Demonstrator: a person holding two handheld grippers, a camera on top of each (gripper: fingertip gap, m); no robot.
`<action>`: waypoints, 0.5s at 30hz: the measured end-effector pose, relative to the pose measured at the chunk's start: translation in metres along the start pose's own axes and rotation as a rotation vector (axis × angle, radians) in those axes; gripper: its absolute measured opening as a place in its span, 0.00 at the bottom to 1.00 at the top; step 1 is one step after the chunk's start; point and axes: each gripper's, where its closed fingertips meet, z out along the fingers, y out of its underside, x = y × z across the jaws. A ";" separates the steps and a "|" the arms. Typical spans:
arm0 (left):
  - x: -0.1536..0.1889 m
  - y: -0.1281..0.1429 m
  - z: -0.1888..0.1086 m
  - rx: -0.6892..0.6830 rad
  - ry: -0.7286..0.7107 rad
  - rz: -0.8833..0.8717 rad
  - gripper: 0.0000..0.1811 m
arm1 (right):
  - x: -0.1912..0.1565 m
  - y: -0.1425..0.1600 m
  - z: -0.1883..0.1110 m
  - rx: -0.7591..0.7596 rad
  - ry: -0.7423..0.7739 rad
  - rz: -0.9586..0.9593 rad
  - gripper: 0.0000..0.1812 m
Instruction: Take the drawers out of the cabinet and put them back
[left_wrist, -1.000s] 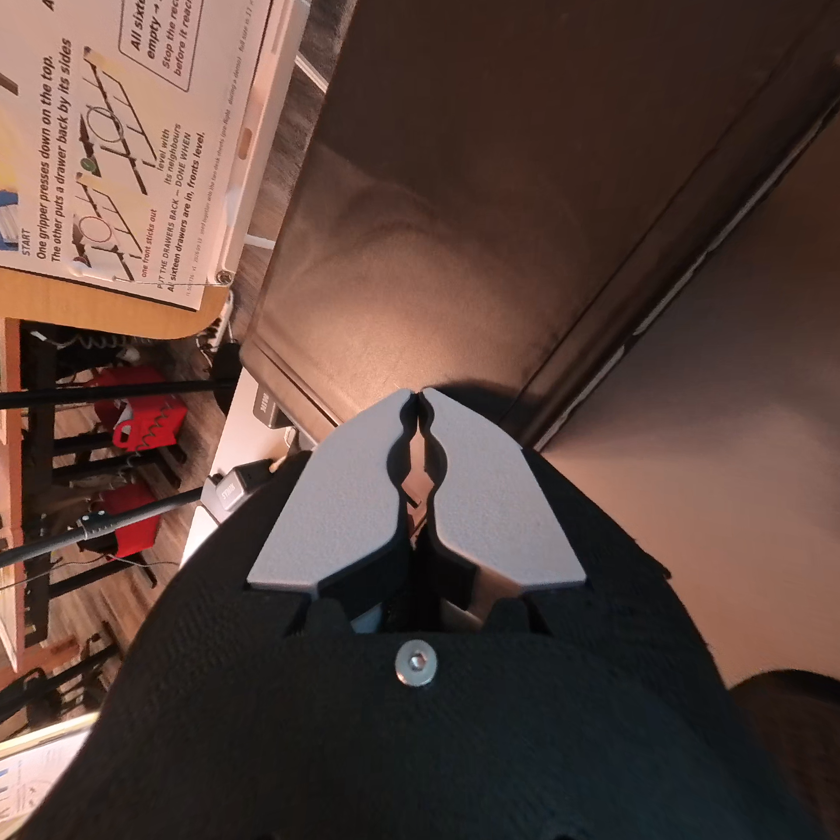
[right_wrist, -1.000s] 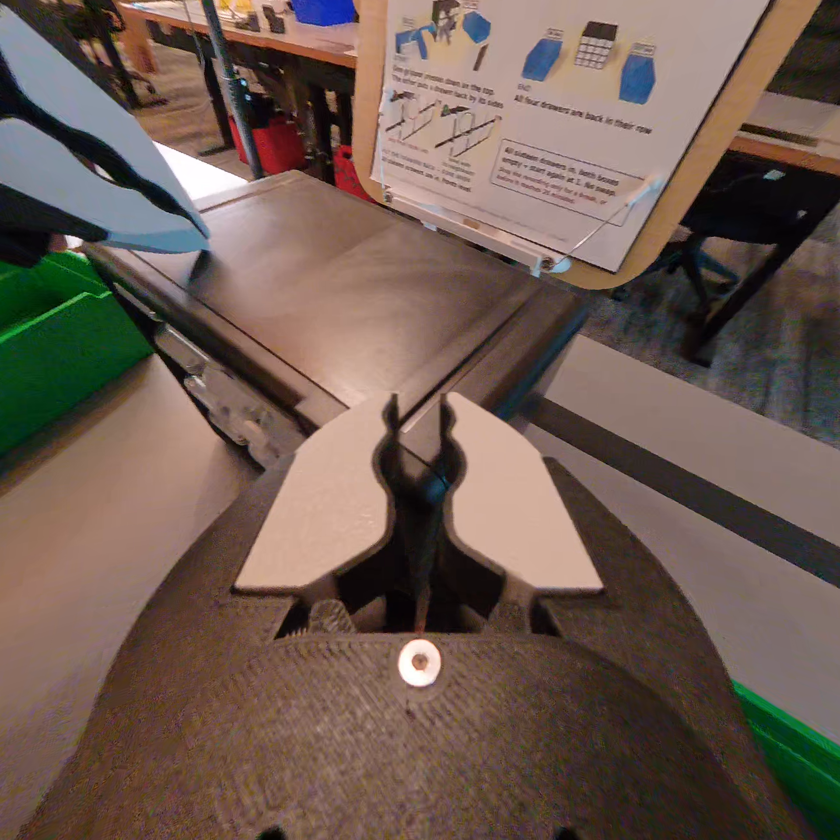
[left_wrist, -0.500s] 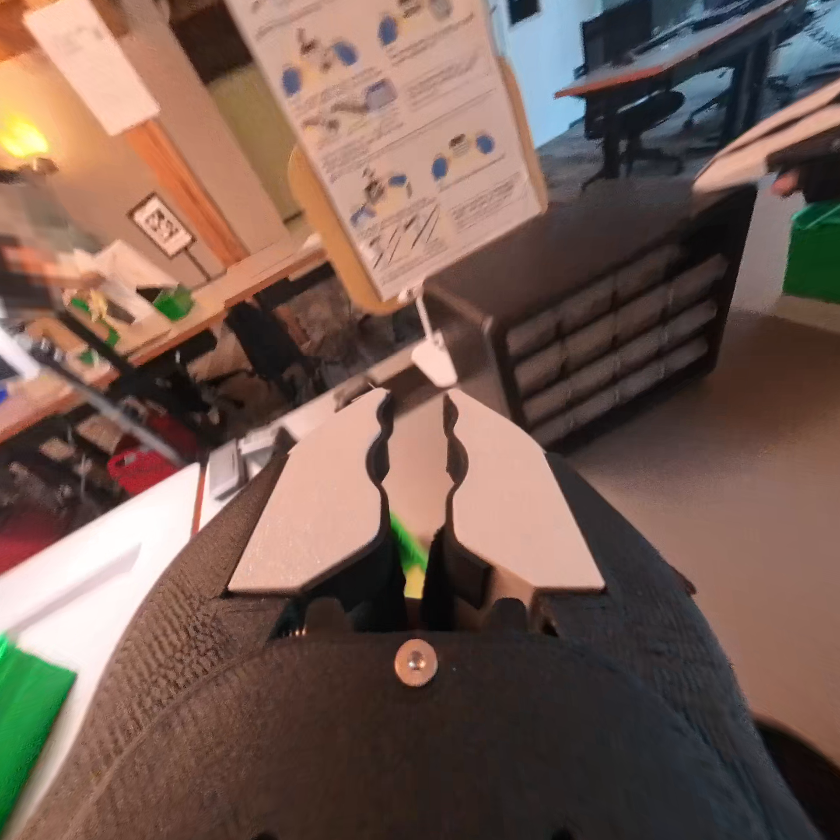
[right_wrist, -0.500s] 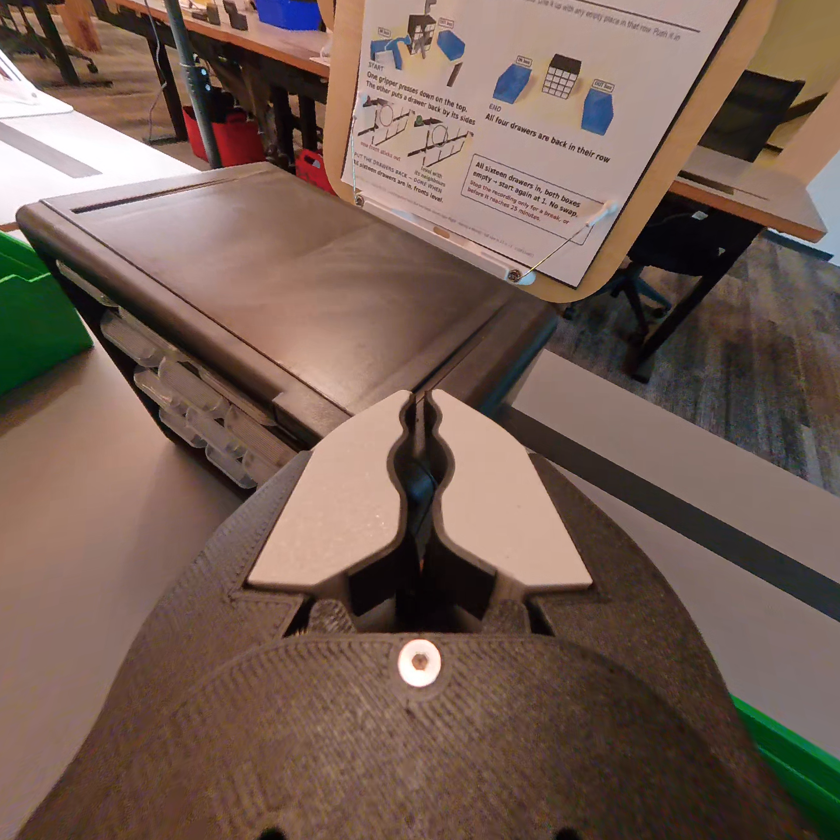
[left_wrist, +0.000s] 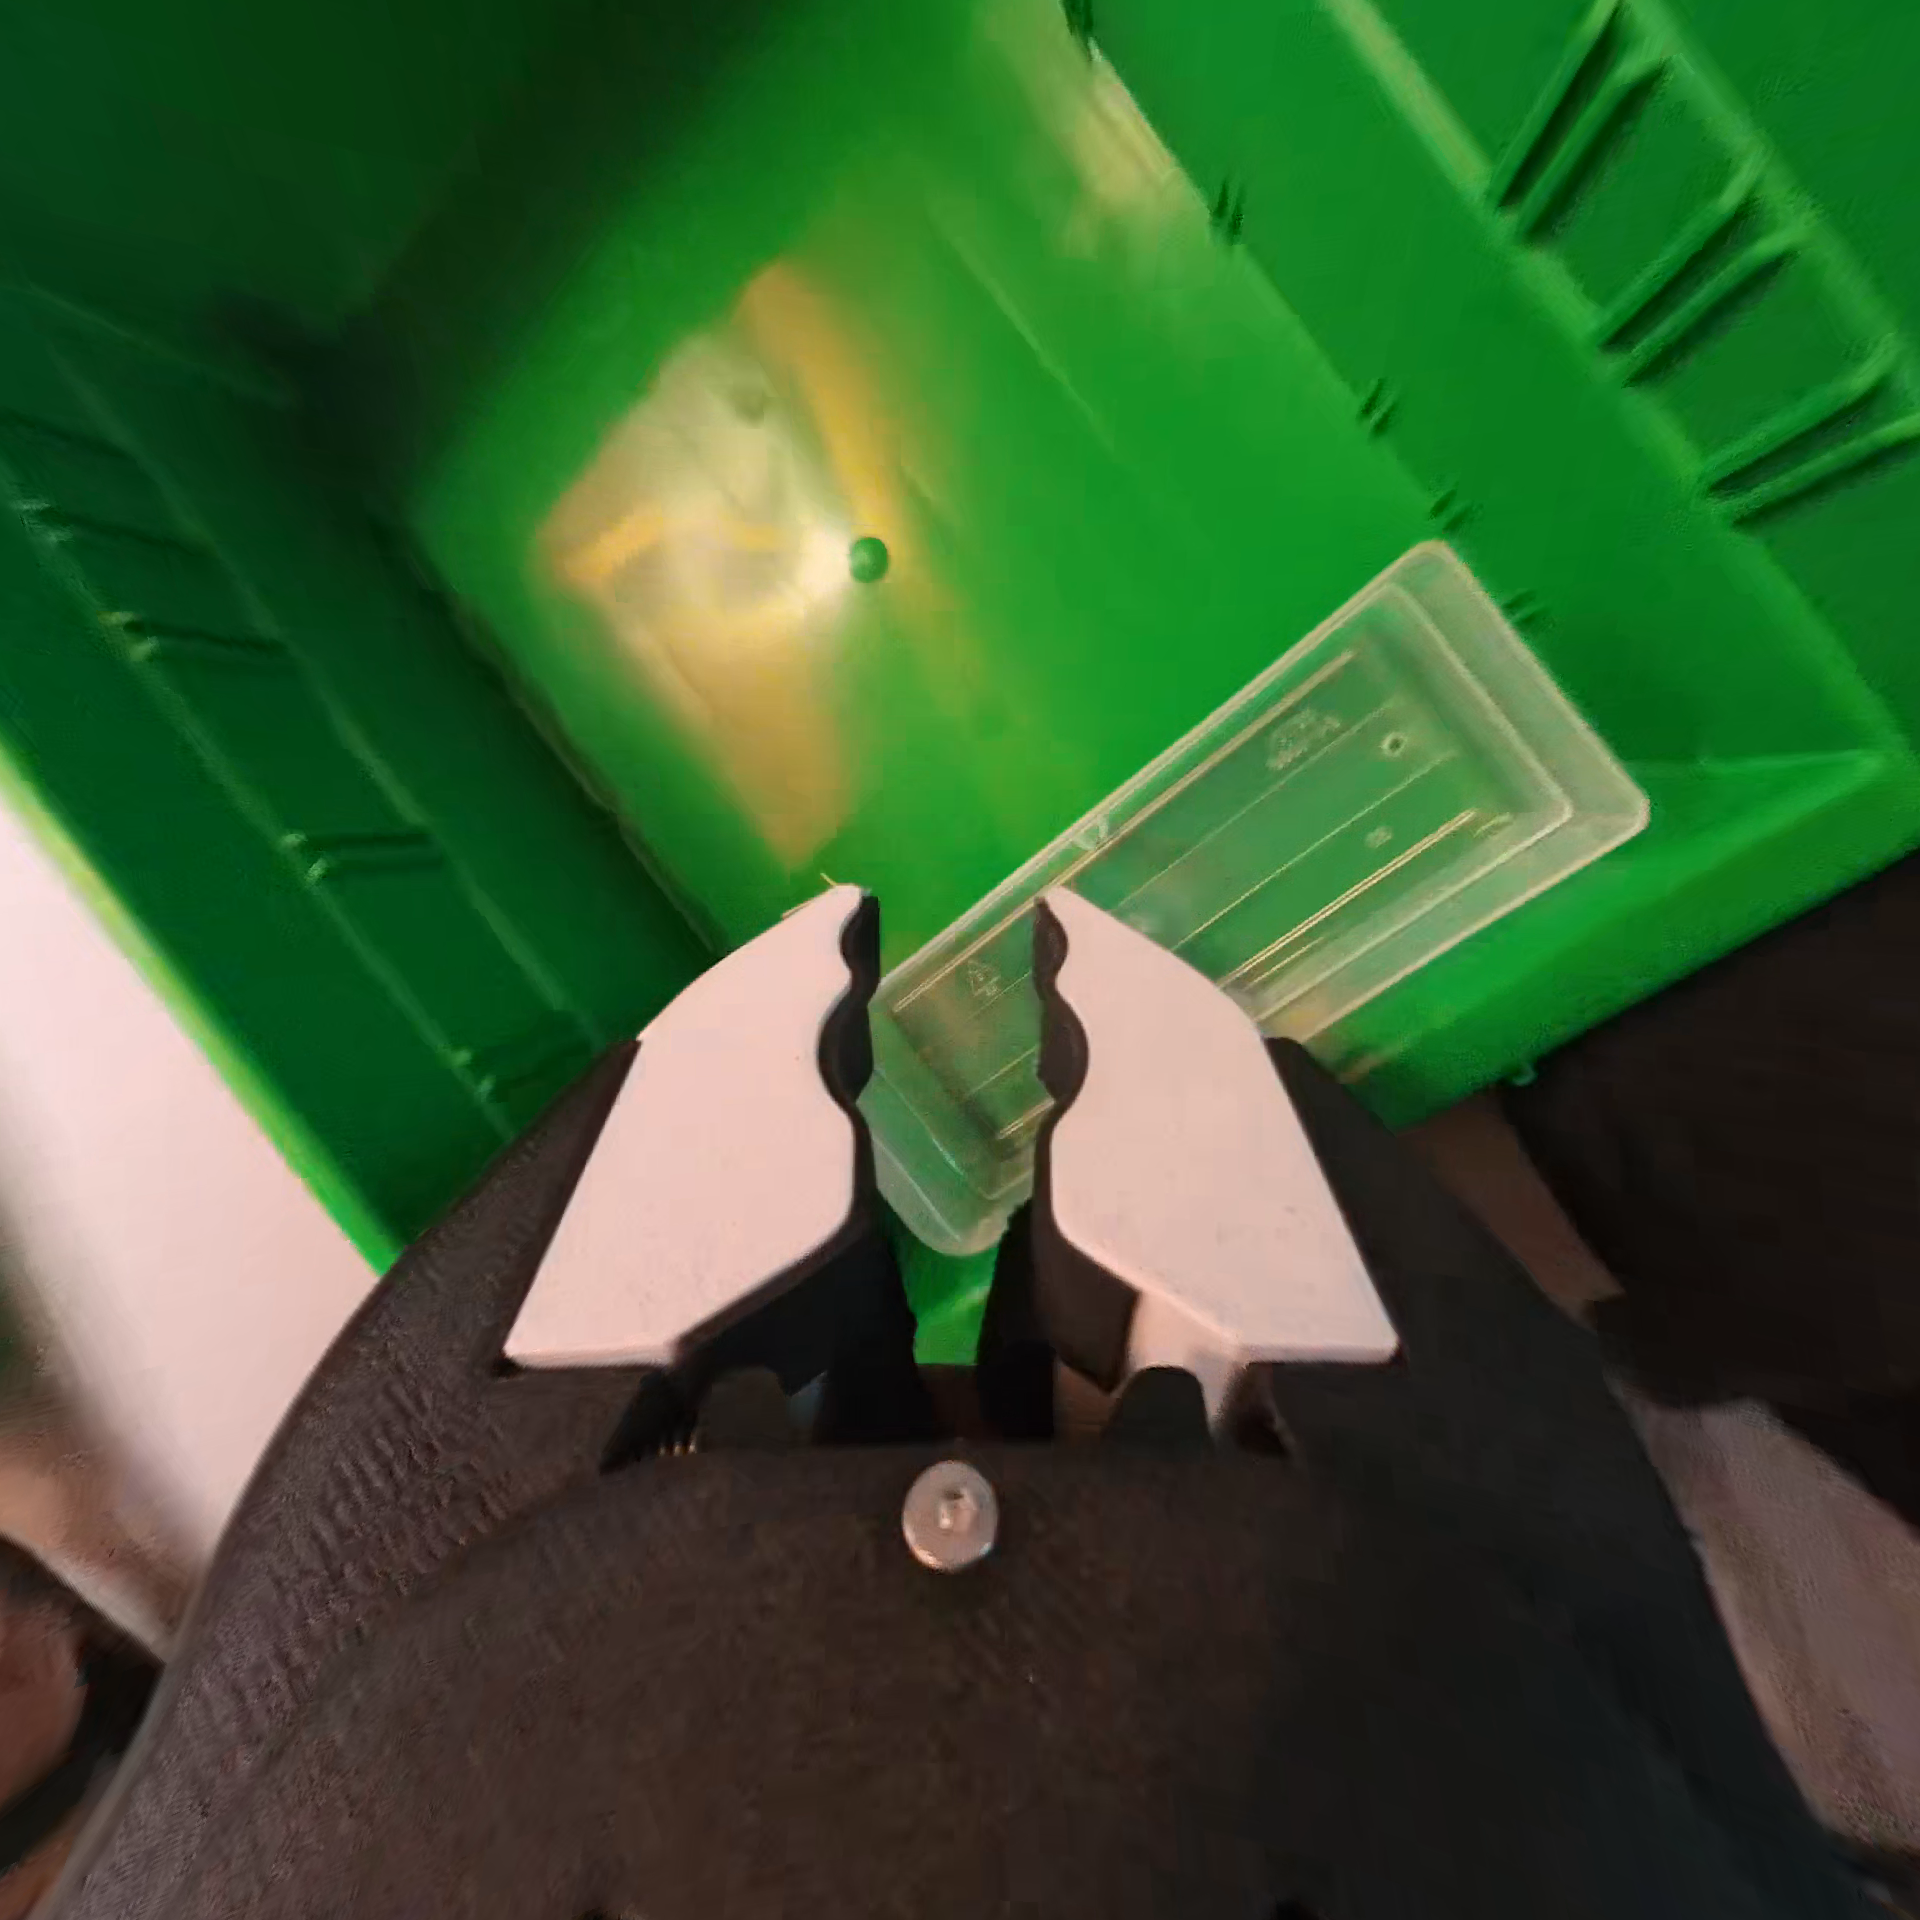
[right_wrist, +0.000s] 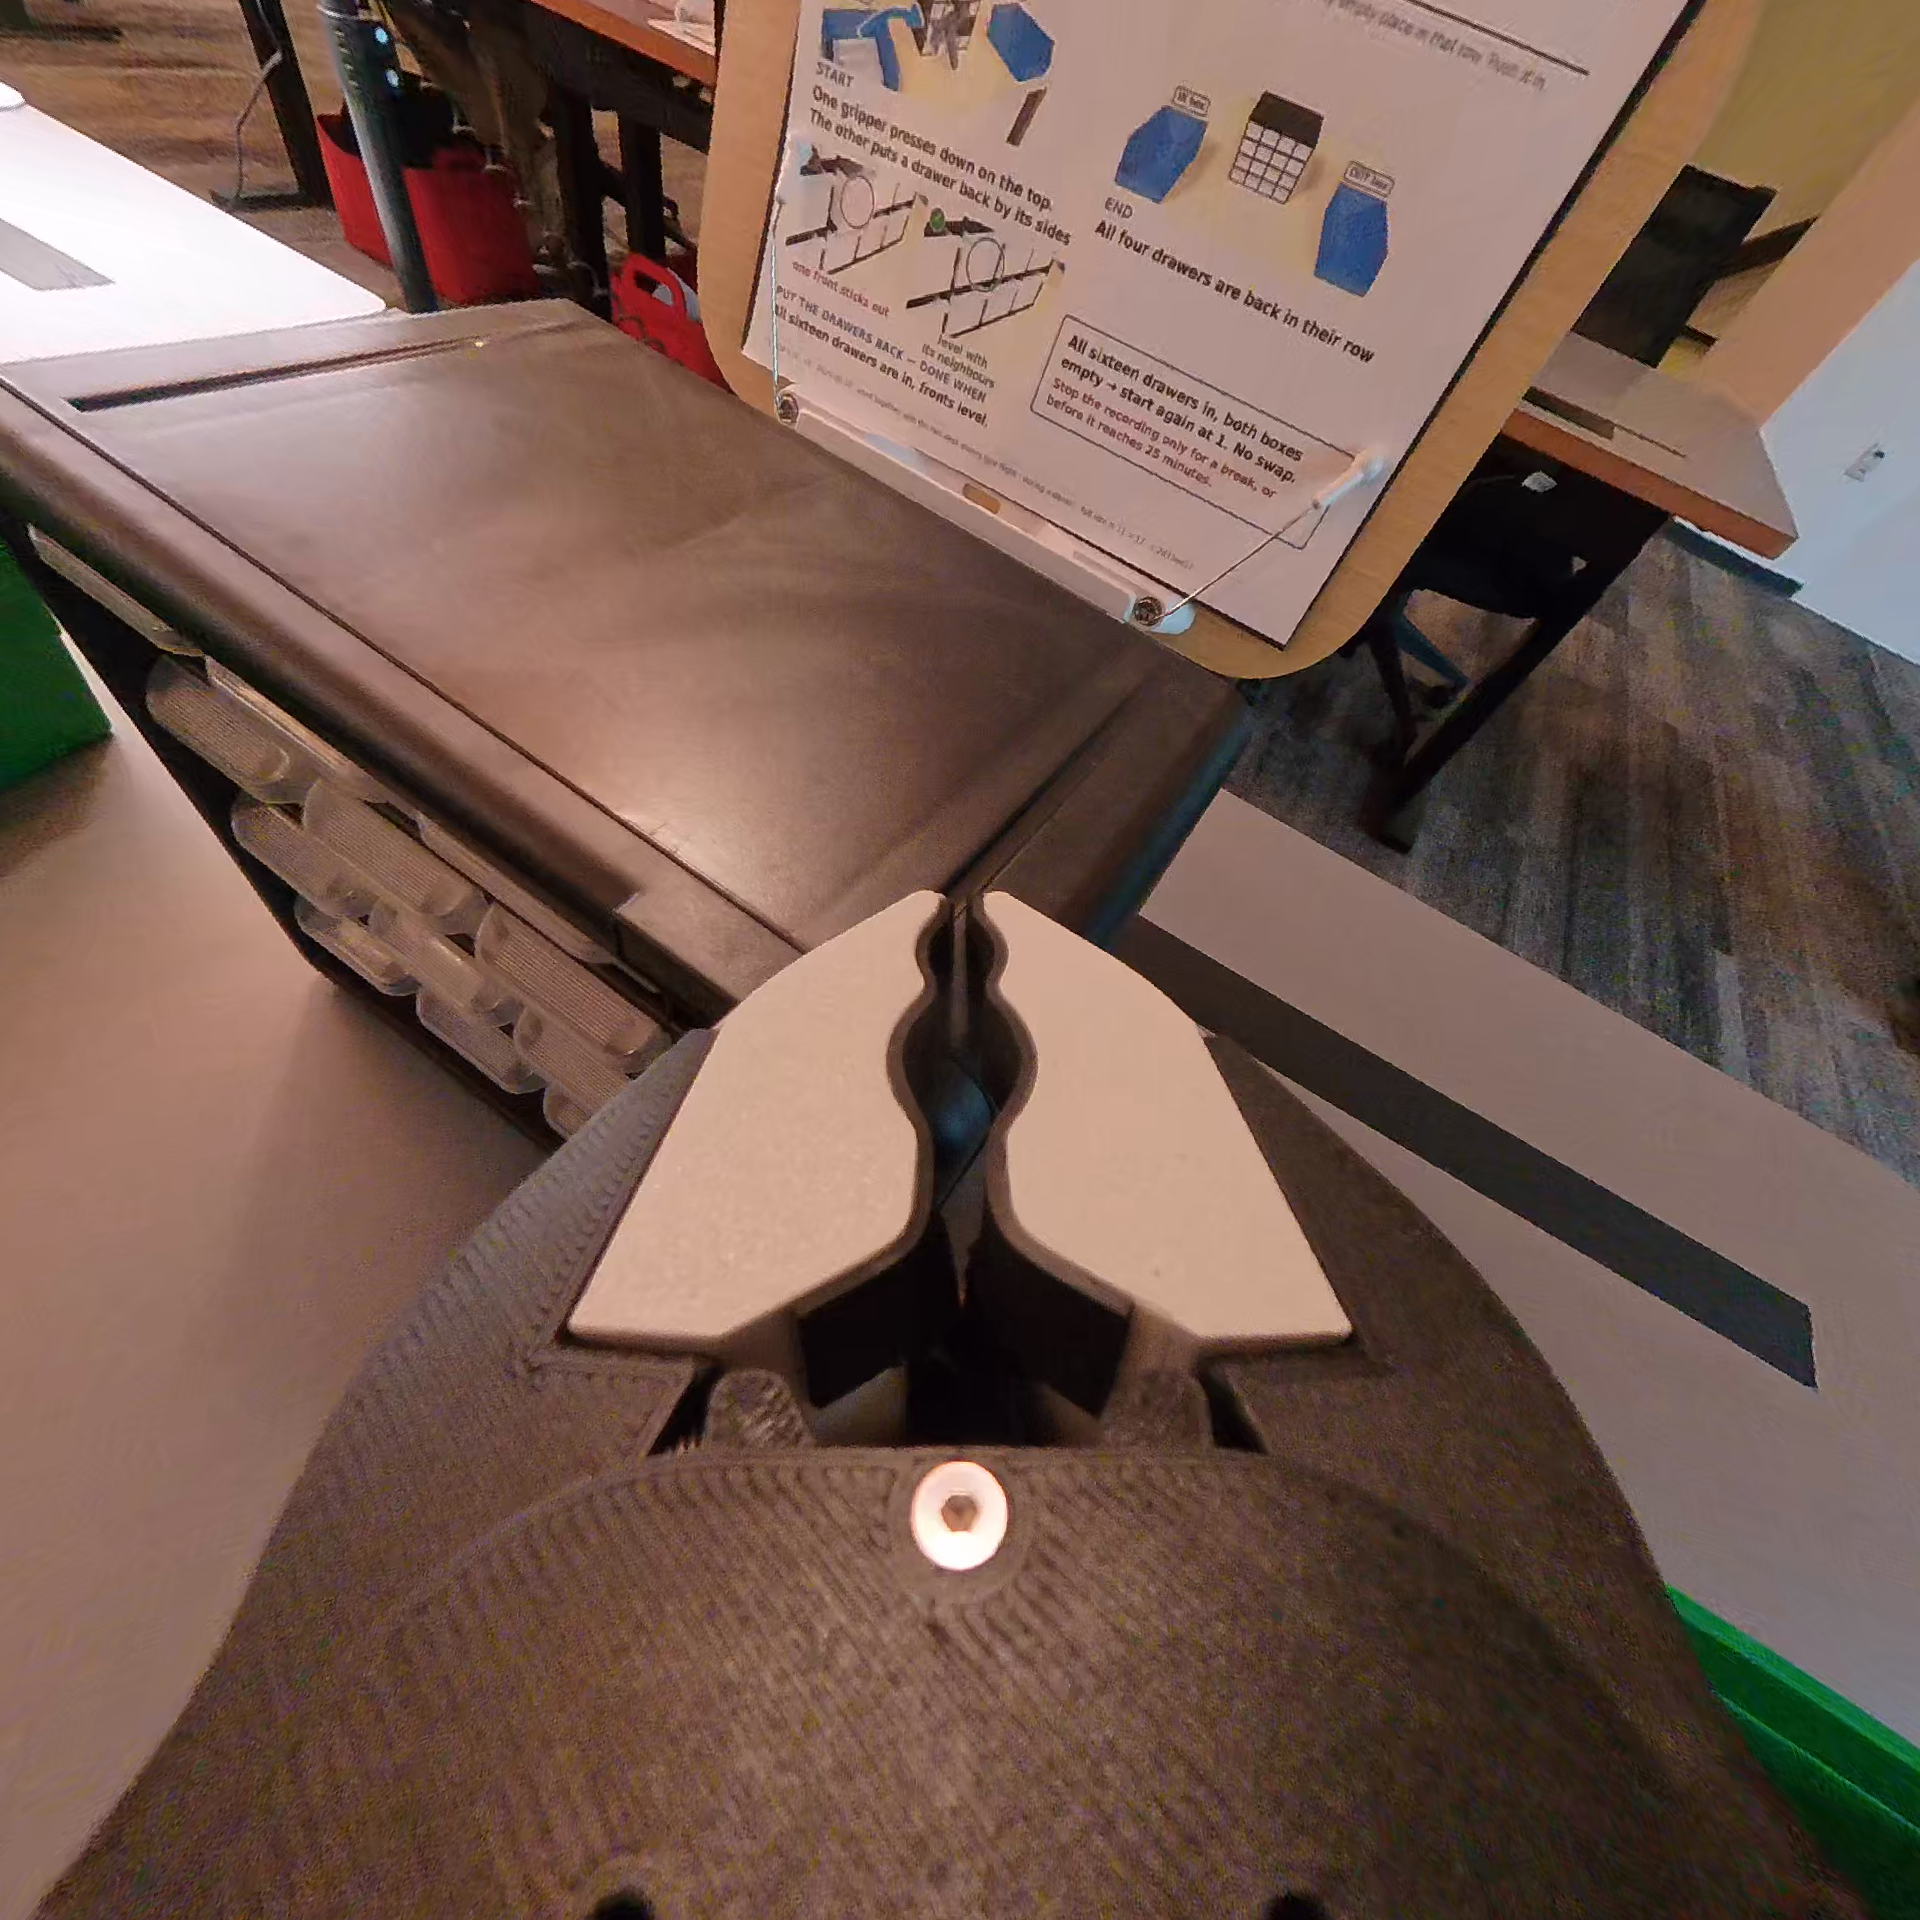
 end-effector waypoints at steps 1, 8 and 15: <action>-0.002 0.003 0.005 -0.056 0.013 0.031 0.16 | 0.000 0.000 0.000 -0.004 0.002 -0.004 0.01; -0.003 0.019 0.030 -0.291 0.099 0.236 0.06 | 0.000 0.000 0.000 0.003 0.005 0.001 0.01; -0.021 -0.030 -0.030 0.136 -0.041 0.046 0.01 | 0.000 0.000 0.000 -0.001 0.017 -0.006 0.01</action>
